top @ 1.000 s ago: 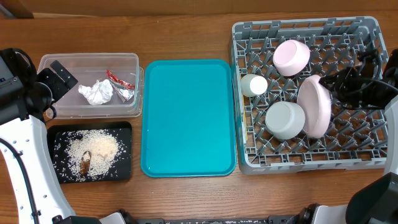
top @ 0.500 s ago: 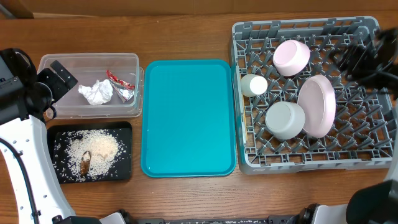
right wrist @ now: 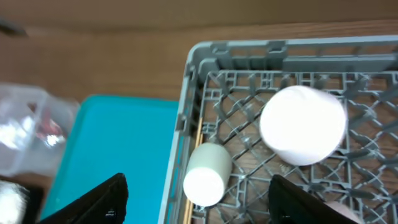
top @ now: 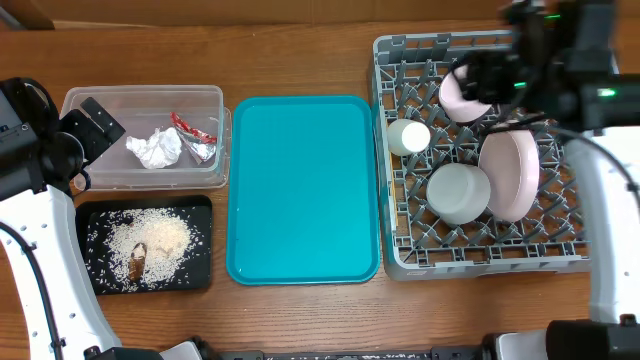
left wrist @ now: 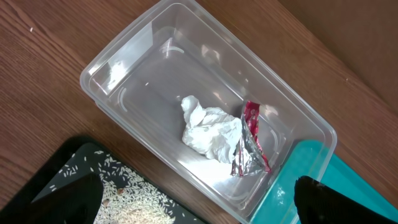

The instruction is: Sort waste into correct bins and load items into the dishwasher

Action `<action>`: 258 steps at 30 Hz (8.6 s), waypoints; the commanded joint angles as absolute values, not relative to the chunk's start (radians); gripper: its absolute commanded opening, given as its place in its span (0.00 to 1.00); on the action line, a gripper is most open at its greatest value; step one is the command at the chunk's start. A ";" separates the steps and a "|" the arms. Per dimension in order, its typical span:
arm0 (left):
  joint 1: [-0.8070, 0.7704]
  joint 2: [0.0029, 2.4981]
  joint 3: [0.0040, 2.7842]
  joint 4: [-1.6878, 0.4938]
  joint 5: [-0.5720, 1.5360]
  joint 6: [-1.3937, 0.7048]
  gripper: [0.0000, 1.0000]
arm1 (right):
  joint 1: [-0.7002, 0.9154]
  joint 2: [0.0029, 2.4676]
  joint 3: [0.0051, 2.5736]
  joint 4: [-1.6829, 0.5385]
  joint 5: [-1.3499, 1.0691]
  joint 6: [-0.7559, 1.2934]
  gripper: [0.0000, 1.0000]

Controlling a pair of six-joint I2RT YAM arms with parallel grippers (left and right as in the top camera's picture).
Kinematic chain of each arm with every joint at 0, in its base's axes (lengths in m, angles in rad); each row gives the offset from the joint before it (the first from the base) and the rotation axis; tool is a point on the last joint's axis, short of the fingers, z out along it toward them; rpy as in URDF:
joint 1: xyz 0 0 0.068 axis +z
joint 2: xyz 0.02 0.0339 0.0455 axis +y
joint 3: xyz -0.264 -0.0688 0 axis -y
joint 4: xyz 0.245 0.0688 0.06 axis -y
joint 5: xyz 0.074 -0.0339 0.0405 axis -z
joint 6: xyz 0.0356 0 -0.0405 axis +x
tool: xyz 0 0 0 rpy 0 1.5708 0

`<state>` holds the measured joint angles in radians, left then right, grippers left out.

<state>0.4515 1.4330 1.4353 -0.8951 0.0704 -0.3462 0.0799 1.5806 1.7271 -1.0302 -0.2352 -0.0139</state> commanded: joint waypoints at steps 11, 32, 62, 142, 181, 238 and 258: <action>0.445 1.440 1.444 -0.893 0.071 -0.363 1.00 | 0.302 1.573 1.739 -1.058 -0.046 -0.031 1.00; 0.445 1.440 1.444 -0.893 0.070 -0.363 1.00 | 0.319 1.389 1.739 -0.927 -0.167 -0.030 1.00; 0.445 1.440 1.444 -0.893 0.071 -0.363 1.00 | 0.170 0.076 0.646 -0.285 -0.147 0.058 1.00; 0.170 1.401 1.442 -0.893 0.068 -0.363 1.00 | 0.134 0.003 0.008 -0.084 -0.001 0.183 1.00; -0.092 0.708 0.826 -0.820 0.051 -0.363 1.00 | 0.134 0.003 0.008 -0.084 -0.001 0.184 1.00; -0.010 0.003 0.005 -0.072 0.071 0.086 1.00 | 0.134 0.003 0.008 -0.084 -0.001 0.184 1.00; -0.010 0.003 0.005 -0.071 0.071 0.086 1.00 | 0.134 0.003 0.008 -0.084 -0.001 0.184 1.00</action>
<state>-0.0071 0.0166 0.0116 -0.0715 0.0811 0.0628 0.1379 0.0113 0.0185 -0.0902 -0.0101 0.1825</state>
